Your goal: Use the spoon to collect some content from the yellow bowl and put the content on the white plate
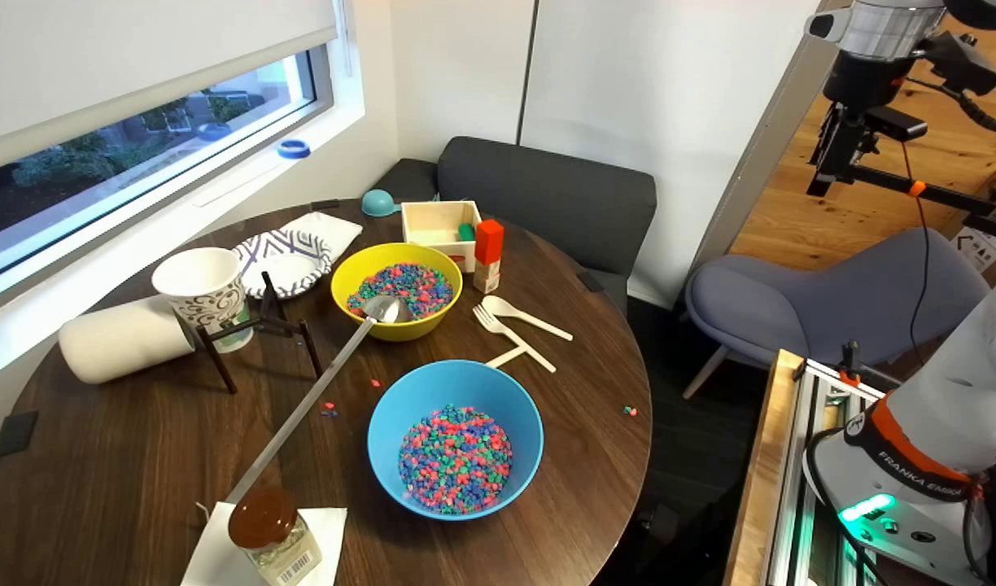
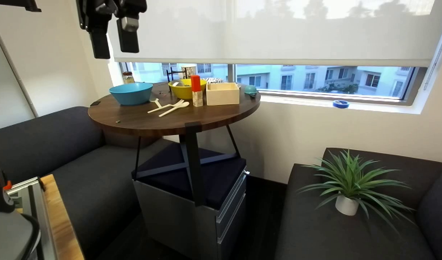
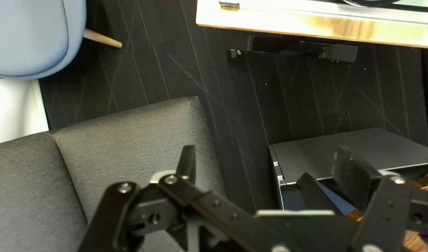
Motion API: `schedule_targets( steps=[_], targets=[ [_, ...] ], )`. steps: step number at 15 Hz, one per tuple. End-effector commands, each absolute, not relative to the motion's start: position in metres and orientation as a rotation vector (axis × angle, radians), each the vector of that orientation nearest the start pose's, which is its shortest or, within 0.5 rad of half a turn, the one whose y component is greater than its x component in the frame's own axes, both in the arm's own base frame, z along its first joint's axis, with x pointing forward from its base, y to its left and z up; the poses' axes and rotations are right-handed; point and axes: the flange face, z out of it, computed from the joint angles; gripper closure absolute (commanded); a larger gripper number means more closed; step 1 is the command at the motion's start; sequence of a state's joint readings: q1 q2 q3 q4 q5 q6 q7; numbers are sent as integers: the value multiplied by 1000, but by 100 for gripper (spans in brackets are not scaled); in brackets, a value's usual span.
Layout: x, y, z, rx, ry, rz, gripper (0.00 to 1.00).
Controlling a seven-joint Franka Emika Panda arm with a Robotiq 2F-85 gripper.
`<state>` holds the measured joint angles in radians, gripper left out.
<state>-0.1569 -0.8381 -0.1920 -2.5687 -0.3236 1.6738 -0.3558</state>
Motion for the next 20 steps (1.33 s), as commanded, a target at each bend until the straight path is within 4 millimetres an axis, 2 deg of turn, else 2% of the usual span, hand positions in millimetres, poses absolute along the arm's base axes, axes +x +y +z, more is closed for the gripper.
schedule_targets(
  steps=[1,15,16,17,20],
  targets=[
    [269,-138,511,-3280,-194,191,0],
    [269,-138,511,-3280,-194,191,0],
    [277,-131,514,-3241,-217,176,0],
    [289,-121,520,-3273,-244,105,0],
    [324,-68,533,-3217,-396,17,0]
  ],
)
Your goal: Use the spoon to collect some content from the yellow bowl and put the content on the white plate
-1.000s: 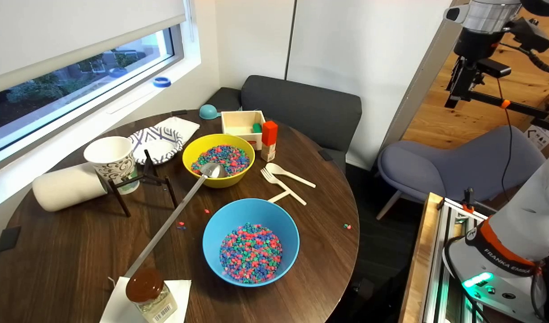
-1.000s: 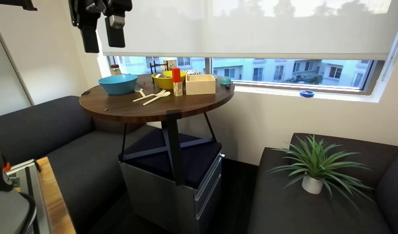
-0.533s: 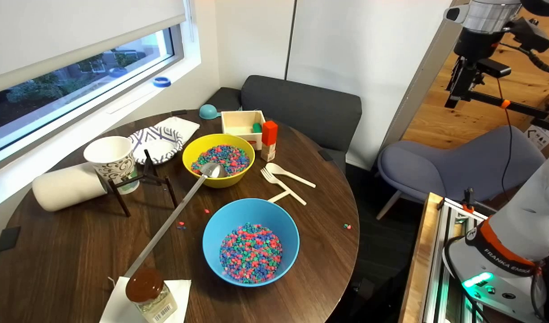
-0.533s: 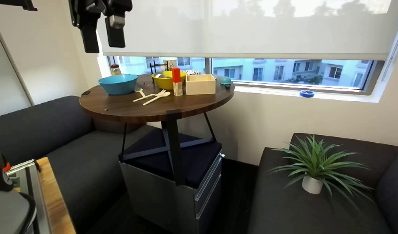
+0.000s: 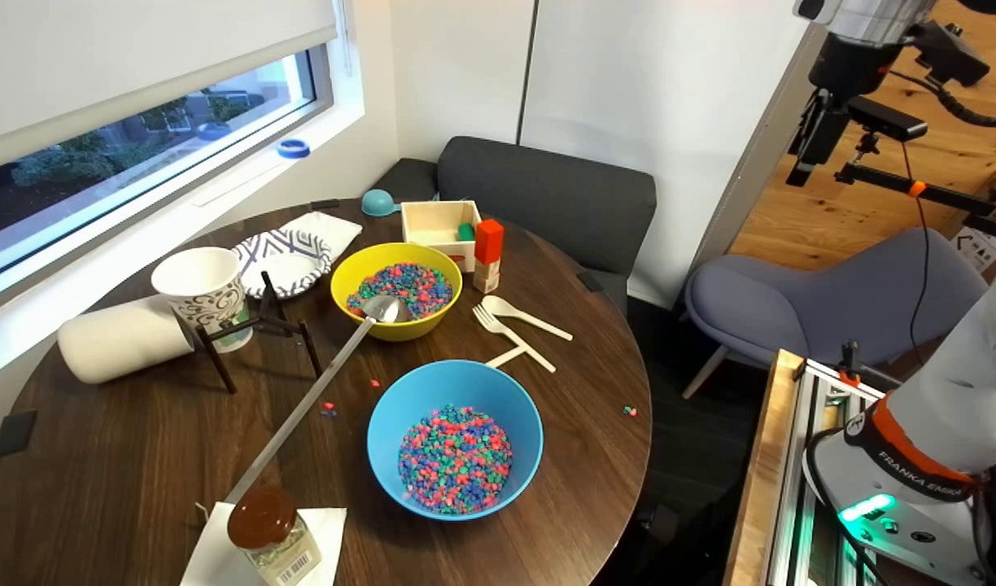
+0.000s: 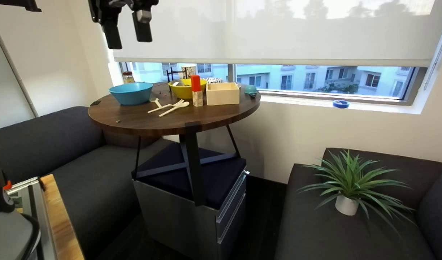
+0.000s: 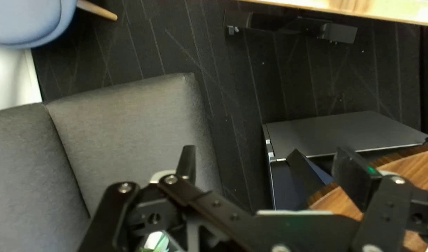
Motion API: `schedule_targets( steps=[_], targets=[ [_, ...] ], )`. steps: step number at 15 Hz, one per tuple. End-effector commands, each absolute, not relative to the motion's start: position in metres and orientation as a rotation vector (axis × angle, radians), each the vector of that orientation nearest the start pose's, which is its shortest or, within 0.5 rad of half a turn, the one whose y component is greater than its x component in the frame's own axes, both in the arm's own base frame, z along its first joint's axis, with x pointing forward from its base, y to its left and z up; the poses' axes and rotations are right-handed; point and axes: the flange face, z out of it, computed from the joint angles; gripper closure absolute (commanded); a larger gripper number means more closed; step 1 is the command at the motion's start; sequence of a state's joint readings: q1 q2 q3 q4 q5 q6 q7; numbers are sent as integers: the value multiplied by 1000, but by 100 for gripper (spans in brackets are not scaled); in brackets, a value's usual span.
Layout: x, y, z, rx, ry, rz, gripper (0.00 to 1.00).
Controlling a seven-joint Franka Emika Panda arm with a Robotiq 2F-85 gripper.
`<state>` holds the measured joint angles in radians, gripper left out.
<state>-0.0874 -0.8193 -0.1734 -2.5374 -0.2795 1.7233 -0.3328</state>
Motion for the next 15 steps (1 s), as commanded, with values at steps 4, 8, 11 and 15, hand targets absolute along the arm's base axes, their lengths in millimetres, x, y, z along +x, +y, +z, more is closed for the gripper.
schedule_targets(
  steps=[4,8,11,15],
  targets=[
    [357,1,516,-3201,-428,152,0],
    [386,34,480,-3259,-358,222,0],
    [409,62,453,-3297,-340,224,0],
    [435,88,412,-3284,-419,167,0]
  ],
)
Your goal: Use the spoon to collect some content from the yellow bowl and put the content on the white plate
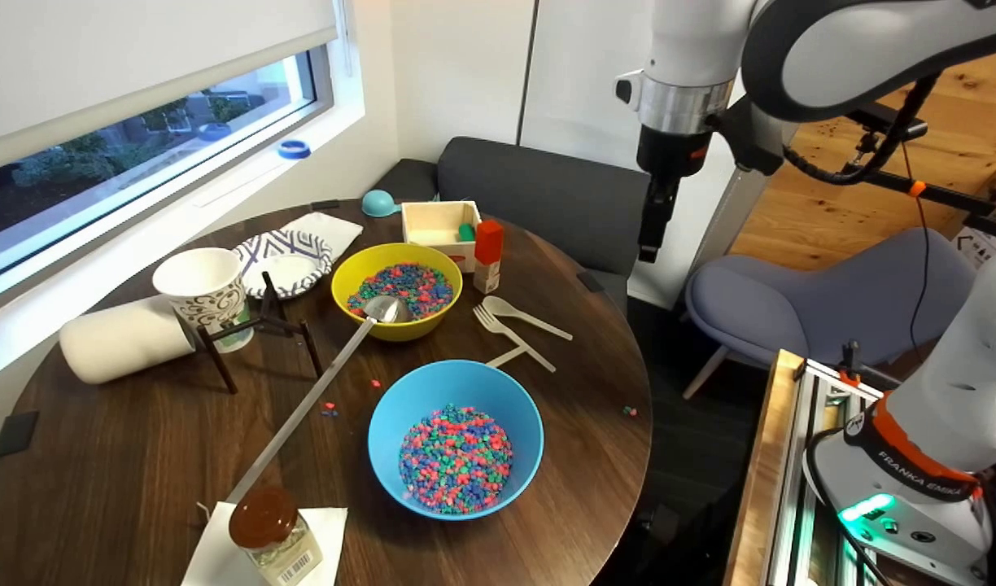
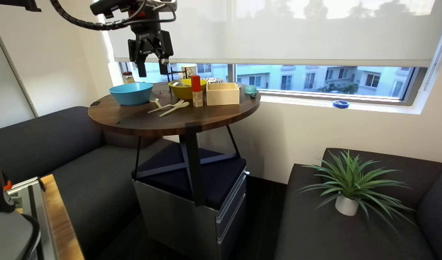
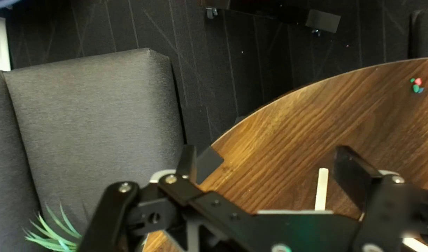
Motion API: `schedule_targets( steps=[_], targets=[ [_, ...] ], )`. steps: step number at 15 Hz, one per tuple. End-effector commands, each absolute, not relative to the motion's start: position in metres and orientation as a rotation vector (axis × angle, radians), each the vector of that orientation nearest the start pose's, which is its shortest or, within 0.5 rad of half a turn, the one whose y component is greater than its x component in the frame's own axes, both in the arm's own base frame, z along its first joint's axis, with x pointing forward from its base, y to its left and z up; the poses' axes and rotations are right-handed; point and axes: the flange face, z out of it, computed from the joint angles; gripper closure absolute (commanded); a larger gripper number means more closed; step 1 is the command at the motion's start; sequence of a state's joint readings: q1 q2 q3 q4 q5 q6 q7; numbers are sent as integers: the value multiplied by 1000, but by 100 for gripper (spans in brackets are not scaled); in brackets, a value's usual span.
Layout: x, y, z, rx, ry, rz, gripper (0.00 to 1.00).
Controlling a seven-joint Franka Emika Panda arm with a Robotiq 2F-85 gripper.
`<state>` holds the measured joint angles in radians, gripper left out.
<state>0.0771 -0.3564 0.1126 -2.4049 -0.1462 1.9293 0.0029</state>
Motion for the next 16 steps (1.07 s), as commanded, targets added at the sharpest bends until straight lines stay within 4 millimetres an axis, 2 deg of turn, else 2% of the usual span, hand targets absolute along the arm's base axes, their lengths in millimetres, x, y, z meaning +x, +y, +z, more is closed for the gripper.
schedule_targets(
  steps=[1,2,3,6,11,16],
  targets=[
    [442,97,399,-3265,-452,154,0],
    [448,104,388,-3250,-531,146,0],
    [434,90,406,-3274,-467,135,0],
    [445,102,385,-3258,-512,155,0],
    [448,103,387,-3256,-517,147,0],
    [466,104,367,-3162,-509,8,0]
  ],
)
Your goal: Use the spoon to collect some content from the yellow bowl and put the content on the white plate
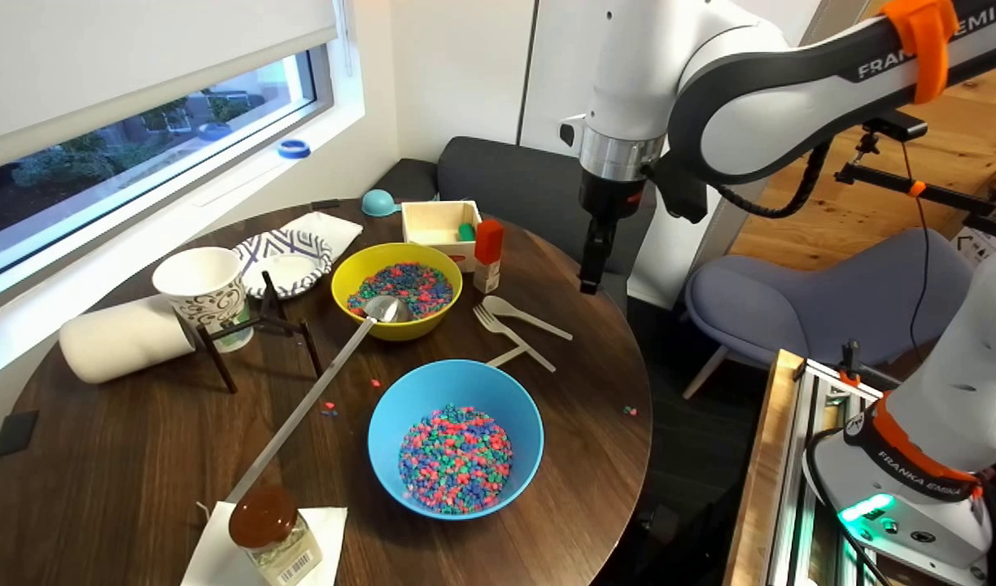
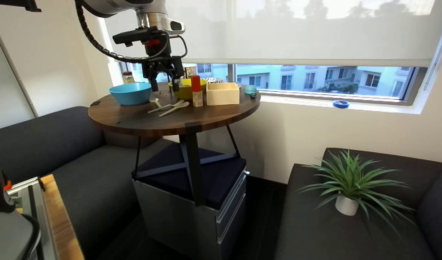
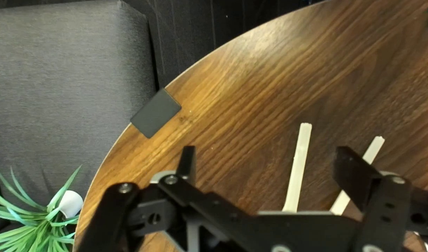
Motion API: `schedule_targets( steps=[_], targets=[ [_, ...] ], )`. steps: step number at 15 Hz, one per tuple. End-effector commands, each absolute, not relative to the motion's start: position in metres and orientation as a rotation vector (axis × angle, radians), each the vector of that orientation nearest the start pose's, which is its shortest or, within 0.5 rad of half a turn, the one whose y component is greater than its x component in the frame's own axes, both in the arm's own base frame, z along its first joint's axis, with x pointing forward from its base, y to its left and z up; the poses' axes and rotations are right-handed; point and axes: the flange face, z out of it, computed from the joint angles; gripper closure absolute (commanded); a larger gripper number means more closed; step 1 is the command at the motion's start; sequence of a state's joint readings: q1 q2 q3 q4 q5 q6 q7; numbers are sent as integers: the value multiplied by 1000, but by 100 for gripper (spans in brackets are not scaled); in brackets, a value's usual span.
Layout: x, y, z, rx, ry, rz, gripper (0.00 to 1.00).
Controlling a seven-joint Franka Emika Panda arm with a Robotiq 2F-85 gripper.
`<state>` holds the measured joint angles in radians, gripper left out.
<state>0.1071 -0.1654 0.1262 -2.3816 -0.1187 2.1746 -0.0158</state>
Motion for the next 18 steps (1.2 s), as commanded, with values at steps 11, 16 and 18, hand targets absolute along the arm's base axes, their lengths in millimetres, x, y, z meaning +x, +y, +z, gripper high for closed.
schedule_targets(
  steps=[11,16,18],
  targets=[
    [485,117,325,-3057,-467,21,29],
    [494,130,321,-3065,-502,-42,73],
    [496,138,321,-3066,-513,-85,88]
  ],
)
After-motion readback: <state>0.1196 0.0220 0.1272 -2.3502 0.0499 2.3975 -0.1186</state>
